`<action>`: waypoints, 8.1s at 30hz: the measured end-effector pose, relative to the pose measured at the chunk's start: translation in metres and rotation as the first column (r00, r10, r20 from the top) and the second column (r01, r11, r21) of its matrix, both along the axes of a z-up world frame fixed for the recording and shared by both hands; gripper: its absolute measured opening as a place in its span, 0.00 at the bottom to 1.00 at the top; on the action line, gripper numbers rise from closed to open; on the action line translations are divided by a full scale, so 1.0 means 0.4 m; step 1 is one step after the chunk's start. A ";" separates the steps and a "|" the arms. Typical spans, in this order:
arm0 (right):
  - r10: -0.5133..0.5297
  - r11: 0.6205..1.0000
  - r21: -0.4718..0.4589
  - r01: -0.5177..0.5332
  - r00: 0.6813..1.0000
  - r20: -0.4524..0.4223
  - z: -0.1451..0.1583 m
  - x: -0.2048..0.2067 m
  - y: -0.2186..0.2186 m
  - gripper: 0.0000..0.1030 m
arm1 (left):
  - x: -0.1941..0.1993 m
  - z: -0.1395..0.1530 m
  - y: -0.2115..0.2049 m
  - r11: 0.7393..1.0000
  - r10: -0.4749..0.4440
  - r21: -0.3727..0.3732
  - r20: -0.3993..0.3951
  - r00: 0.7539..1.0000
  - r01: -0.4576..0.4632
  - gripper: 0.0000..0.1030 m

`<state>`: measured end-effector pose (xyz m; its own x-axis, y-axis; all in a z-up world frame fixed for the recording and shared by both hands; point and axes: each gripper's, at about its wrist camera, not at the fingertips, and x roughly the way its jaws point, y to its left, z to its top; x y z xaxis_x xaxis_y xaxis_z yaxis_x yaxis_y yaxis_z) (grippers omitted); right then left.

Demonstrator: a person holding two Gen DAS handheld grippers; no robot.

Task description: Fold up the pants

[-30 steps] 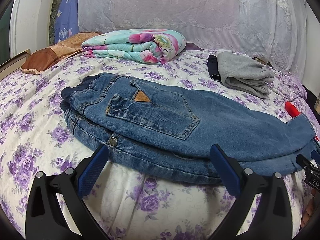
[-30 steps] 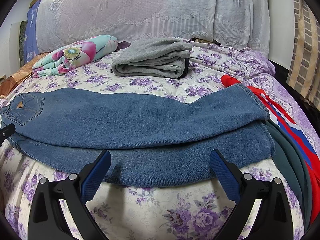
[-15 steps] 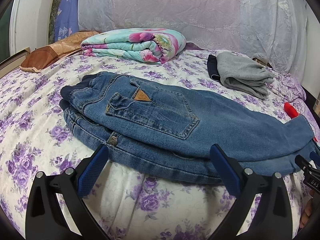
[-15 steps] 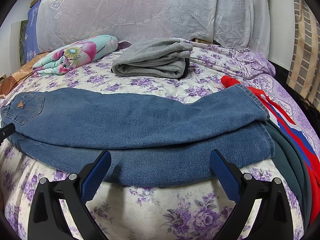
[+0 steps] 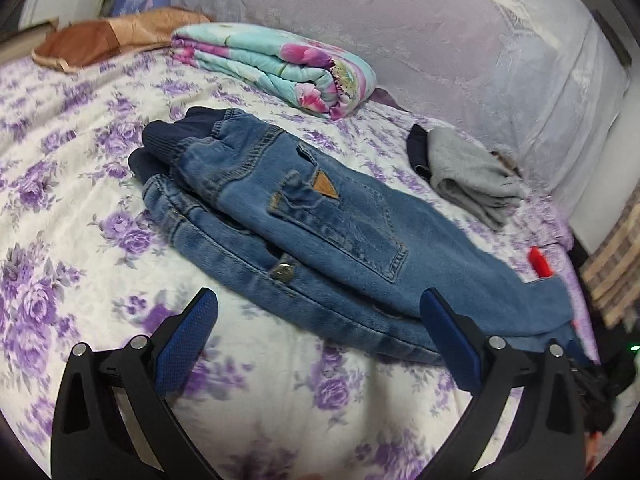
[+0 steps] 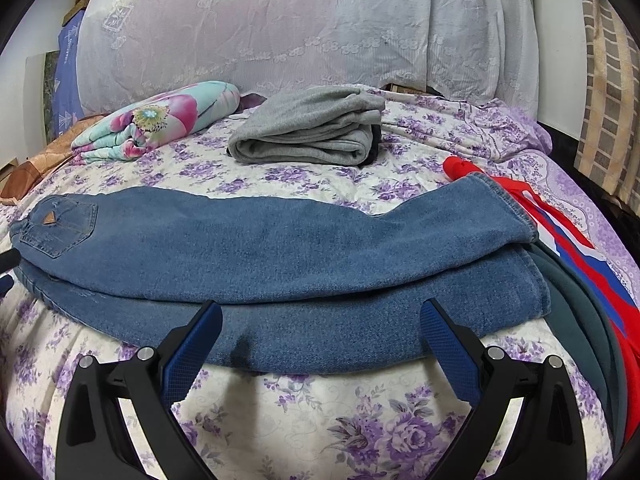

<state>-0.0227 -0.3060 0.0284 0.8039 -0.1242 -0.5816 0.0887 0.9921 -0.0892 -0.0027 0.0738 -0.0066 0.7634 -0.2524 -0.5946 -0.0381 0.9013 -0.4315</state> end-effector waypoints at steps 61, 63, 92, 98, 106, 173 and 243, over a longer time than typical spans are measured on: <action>0.010 0.997 0.079 -0.006 0.998 -0.061 -0.021 0.025 -0.028 0.97 | 0.373 0.195 0.103 0.912 -0.028 -0.398 0.186 0.982 0.101 0.09; 0.008 0.995 0.098 0.000 0.997 -0.079 -0.027 0.033 -0.034 0.97 | 0.436 0.197 0.092 0.912 -0.007 -0.402 0.189 0.982 0.084 0.09; 0.061 0.951 0.305 -0.054 0.998 -0.013 -0.002 0.030 -0.086 0.96 | 0.384 0.086 0.053 0.888 0.094 -0.459 0.238 0.967 0.026 0.94; 0.029 0.854 0.521 0.004 0.998 -0.056 0.004 0.085 -0.169 0.96 | 0.423 0.026 -0.021 0.926 0.026 -0.377 0.112 0.993 0.018 0.94; 0.003 0.840 0.538 0.074 0.990 -0.141 -0.015 0.178 -0.201 0.79 | 0.411 0.062 -0.083 0.975 -0.038 -0.212 0.170 0.985 0.074 0.94; -0.255 0.860 0.407 0.307 0.950 -0.178 -0.006 0.329 -0.514 0.01 | 0.422 0.035 -0.086 0.968 -0.037 -0.242 0.096 0.995 0.060 0.94; -0.198 0.803 0.553 0.220 0.975 -0.099 -0.008 -0.263 -0.574 0.39 | -0.132 0.047 0.336 0.962 0.159 -0.237 0.071 0.985 -0.138 0.69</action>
